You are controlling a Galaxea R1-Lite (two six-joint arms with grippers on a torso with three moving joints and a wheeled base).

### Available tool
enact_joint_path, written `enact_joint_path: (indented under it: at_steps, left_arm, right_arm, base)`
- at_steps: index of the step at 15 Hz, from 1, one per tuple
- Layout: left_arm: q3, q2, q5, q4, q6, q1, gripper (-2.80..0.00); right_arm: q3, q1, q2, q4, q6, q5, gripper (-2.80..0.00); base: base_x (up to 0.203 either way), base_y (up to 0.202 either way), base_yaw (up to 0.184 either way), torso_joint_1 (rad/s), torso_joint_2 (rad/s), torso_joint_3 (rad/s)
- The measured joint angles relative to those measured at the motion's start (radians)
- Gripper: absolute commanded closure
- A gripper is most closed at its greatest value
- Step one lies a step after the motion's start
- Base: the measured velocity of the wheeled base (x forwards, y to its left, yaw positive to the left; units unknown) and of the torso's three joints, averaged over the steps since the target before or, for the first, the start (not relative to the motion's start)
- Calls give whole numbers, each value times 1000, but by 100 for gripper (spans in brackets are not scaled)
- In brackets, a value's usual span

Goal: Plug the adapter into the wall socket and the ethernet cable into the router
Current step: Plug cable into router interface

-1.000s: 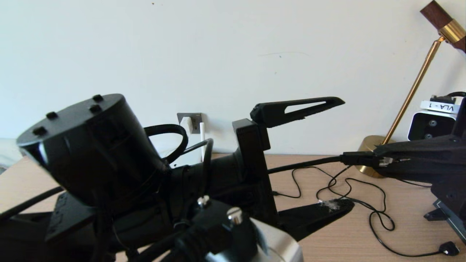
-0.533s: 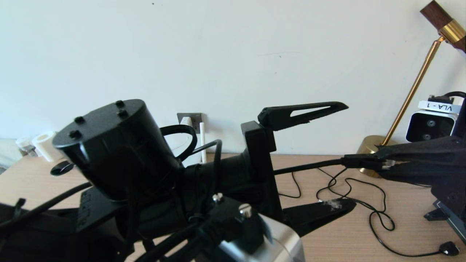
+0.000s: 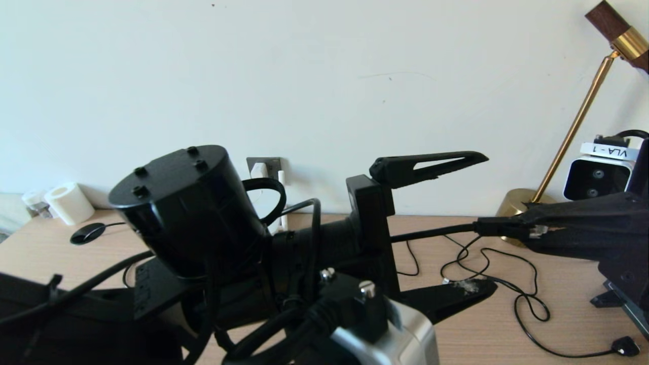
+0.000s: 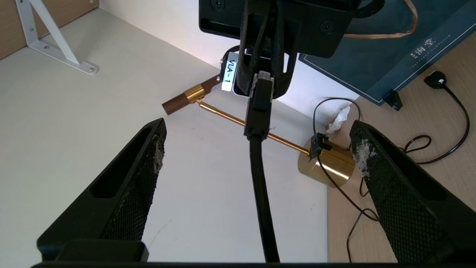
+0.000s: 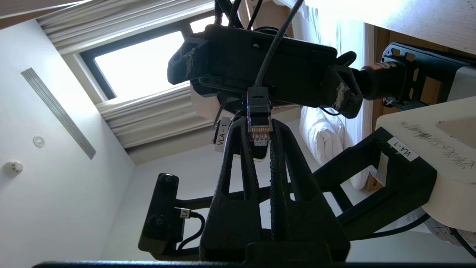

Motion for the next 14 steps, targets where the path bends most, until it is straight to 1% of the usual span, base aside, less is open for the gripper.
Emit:
enact_joint_path:
  at_steps: [3, 4, 14]
  left_arm:
    - [6, 1, -12, 0, -1, 0, -280]
    - [8, 1, -13, 0, -1, 0, 0]
    - [10, -4, -11, 0, -9, -14, 0]
  right_arm:
    - [0, 0, 1, 0, 0, 0, 0]
    - [0, 0, 1, 0, 0, 0, 0]
    - [7, 0, 9, 0, -1, 0, 0]
  base:
    - [0, 0, 0, 0, 0, 0]
    - [0, 0, 0, 0, 0, 0]
    - [0, 0, 0, 0, 0, 0]
